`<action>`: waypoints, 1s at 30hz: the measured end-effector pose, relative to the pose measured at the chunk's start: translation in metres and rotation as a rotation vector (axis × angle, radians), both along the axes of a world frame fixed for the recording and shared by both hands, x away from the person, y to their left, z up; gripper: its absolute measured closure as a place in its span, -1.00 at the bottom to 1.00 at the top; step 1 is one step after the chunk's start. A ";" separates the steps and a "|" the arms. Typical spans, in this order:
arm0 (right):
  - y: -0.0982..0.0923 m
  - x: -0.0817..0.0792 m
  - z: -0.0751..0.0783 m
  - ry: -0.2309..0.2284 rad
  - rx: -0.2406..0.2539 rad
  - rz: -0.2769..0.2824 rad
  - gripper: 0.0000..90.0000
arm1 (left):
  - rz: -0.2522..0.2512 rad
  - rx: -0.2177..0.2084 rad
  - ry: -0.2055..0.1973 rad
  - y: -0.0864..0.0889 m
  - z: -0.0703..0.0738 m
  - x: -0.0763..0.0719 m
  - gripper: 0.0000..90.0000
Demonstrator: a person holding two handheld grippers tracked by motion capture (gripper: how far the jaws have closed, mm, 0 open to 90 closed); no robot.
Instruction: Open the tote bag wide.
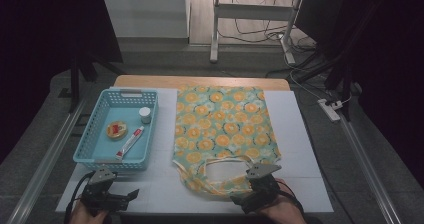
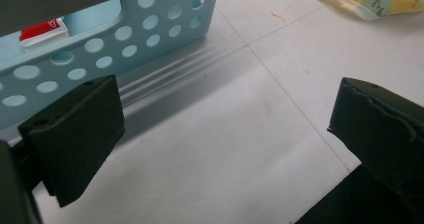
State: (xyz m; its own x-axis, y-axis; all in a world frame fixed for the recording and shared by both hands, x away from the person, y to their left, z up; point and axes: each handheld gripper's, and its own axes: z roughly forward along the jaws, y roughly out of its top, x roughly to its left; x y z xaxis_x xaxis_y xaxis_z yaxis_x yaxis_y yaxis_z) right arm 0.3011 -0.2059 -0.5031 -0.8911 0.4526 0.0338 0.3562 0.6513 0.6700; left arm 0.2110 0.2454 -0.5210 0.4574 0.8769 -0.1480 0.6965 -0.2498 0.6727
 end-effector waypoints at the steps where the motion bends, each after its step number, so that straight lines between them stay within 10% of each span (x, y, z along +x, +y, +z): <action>1: 0.004 -0.001 -0.003 0.006 -0.019 0.015 -1.00 | -0.001 0.001 0.000 0.000 0.000 0.000 -0.98; 9: 0.013 -0.004 -0.012 0.027 -0.058 0.080 -0.80 | -0.004 0.006 0.003 -0.001 0.000 0.000 -0.97; 23: 0.014 -0.002 0.000 0.036 -0.062 0.156 0.86 | -0.011 0.018 0.005 -0.002 0.000 0.001 -0.97; 30: 0.011 0.010 0.011 0.072 -0.007 0.134 0.97 | -0.010 0.021 0.005 -0.002 0.000 0.001 -0.97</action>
State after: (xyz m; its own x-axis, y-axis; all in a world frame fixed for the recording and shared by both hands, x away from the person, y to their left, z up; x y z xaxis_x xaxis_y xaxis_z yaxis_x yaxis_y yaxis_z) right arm 0.3108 -0.1946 -0.4919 -0.9390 0.3298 0.0971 0.3125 0.7010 0.6410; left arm 0.2116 0.2431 -0.5213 0.4652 0.8753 -0.1325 0.6976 -0.2703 0.6636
